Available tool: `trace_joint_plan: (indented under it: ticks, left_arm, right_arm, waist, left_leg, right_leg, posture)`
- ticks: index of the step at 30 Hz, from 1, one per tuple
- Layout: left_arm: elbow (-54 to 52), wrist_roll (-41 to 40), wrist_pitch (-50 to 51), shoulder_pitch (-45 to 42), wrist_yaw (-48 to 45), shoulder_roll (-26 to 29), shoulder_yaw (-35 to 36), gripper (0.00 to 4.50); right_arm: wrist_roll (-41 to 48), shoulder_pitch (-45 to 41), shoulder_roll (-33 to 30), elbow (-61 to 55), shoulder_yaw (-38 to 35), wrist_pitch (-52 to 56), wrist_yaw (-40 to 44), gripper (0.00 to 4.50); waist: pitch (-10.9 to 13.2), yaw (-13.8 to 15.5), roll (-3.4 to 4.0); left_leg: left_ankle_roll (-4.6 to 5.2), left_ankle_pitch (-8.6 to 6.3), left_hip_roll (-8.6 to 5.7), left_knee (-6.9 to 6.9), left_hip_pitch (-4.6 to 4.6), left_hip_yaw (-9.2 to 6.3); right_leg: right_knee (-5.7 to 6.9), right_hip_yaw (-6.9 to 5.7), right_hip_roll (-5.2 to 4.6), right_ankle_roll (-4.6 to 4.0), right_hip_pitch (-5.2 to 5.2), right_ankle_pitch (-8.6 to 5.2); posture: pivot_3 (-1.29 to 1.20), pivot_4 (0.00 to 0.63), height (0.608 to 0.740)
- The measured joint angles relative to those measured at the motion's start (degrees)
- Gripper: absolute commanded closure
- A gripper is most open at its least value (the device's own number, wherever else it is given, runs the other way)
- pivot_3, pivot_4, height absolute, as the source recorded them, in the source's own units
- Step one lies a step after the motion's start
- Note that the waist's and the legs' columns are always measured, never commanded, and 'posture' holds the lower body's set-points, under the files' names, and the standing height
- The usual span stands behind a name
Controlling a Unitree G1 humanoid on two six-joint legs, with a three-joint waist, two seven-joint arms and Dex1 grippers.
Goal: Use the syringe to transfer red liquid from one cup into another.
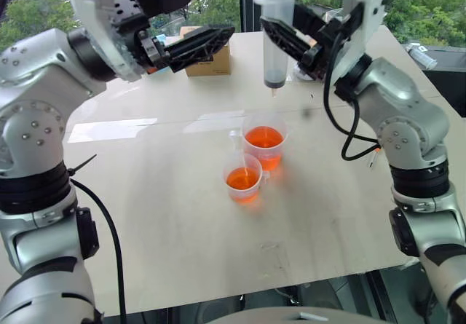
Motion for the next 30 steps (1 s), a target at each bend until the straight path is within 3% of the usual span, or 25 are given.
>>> trace_joint_plan:
  ticks: [14,24,28,30]
  left_arm:
    - [15.8,9.7,-4.0,-8.9,-19.5,-0.2,-10.2,0.0]
    - [20.2,17.5,-9.7,-10.2,-28.0,-4.6,-15.8,0.0]
    - [20.4,19.5,-10.1,-10.2,-29.0,-6.6,-17.2,1.12]
    - [20.6,20.3,-10.3,-10.2,-29.1,-7.2,-17.3,1.12]
  right_arm:
    - [-9.4,12.6,7.6,-3.3,3.2,-2.4,3.1,2.92]
    - [-17.9,16.0,9.9,-0.9,4.2,-8.3,4.8,2.92]
    - [-19.5,16.0,10.6,0.5,4.2,-8.8,5.4,2.93]
    - [-20.1,16.0,11.0,0.5,4.2,-9.0,5.7,2.93]
  waist:
    - [0.0,-0.2,0.0]
    - [0.0,-0.2,0.0]
    - [0.0,-0.2,0.0]
    - [0.0,-0.3,0.0]
  left_leg:
    - [-0.05,0.03,-0.02,0.19,0.05,-0.01]
    - [-0.05,0.03,-0.01,0.3,0.06,0.0]
    - [-0.05,0.03,0.0,0.3,0.07,-0.01]
    - [-0.05,0.03,0.0,0.3,0.07,0.0]
  right_leg:
    - [0.6,0.04,0.1,0.0,-0.05,-0.01]
    - [0.76,0.12,0.14,0.0,-0.08,-0.01]
    - [0.78,0.13,0.14,0.0,-0.09,-0.01]
    - [0.77,0.14,0.14,0.0,-0.09,-0.01]
  posture:
    - [0.0,0.15,0.74]
    - [0.0,0.15,0.74]
    - [0.0,0.15,0.74]
    - [0.0,0.15,0.74]
